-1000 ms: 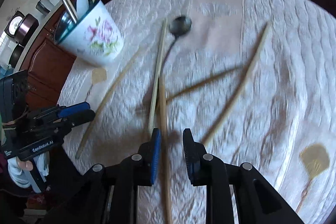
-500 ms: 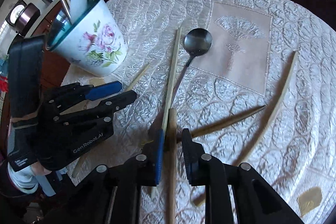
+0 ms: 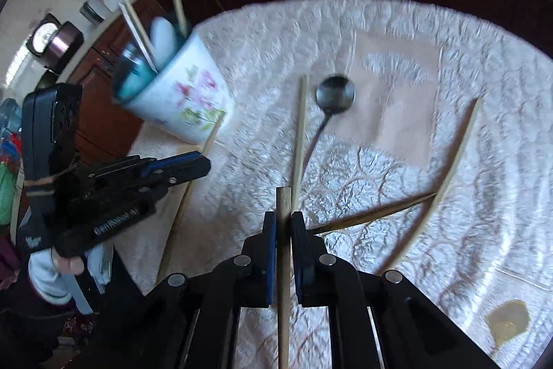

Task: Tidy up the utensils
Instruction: 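Carry both held chopsticks to the teal-rimmed cup and lower them in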

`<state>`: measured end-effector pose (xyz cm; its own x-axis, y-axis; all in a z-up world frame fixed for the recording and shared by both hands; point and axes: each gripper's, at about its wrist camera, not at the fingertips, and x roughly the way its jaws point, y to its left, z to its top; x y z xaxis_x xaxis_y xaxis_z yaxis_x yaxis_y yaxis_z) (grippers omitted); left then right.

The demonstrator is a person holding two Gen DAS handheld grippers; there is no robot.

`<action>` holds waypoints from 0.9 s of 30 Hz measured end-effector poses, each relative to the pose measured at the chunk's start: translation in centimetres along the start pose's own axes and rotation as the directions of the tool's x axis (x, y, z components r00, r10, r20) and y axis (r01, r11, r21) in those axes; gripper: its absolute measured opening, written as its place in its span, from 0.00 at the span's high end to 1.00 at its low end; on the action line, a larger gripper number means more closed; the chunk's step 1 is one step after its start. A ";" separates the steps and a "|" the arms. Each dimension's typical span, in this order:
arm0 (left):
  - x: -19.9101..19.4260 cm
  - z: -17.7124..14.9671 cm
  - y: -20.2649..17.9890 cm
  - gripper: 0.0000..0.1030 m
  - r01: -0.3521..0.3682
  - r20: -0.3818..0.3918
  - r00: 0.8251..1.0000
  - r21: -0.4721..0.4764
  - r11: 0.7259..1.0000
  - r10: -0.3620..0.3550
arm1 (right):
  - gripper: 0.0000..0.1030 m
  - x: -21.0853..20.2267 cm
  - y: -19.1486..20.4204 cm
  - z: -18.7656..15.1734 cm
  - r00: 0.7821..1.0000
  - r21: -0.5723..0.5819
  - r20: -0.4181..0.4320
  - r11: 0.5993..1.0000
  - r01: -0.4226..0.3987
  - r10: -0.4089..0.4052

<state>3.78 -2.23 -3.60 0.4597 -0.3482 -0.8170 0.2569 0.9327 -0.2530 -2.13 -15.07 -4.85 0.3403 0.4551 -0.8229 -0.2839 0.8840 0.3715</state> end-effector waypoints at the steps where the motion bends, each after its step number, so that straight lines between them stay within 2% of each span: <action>1: -1.3 0.0 0.1 0.95 0.010 0.020 1.000 -0.002 1.000 -0.010 | 0.93 -0.9 0.3 0.0 1.000 -0.005 0.020 1.000 -0.006 0.007; 5: -5.9 0.2 0.2 0.95 0.043 0.094 0.995 0.009 0.999 -0.043 | 0.93 -5.0 1.5 0.5 0.993 -0.025 0.116 0.999 -0.035 0.037; 11: -10.3 0.1 0.6 0.95 0.025 0.169 0.985 0.028 0.999 -0.029 | 0.93 -9.7 3.7 1.4 0.972 -0.083 0.226 0.996 -0.043 0.061; 27: -13.1 -0.1 0.2 0.95 -0.009 0.240 0.971 0.021 1.000 0.003 | 0.93 -12.9 7.3 2.4 0.954 -0.140 0.290 0.990 -0.032 0.072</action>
<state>-2.28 2.50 7.05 0.6514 -0.3572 -0.6694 0.2707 0.9336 -0.2348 -6.48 -14.23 9.49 0.5640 0.5287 -0.6343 -0.4175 0.8453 0.3334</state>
